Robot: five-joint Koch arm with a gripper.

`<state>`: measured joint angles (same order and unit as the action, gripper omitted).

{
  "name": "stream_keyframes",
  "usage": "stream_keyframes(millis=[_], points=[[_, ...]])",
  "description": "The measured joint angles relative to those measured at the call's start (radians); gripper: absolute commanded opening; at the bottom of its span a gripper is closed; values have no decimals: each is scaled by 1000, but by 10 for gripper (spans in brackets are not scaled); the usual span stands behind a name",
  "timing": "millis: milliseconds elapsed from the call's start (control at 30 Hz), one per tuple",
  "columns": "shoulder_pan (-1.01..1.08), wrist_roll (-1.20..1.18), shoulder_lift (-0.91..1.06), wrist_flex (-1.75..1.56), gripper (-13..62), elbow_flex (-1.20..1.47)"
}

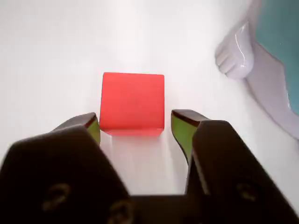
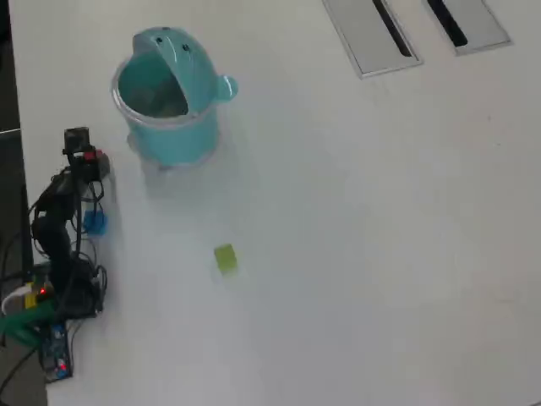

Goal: Grasp RGB lego blocks and put them in the bin one by one.

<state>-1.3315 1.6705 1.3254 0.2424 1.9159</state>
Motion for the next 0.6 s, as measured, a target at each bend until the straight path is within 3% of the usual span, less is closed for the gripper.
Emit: stream_keyframes(millis=[167,600], points=[[12,8,-32,0,265,0],[12,-5,-46,-3,149,0]])
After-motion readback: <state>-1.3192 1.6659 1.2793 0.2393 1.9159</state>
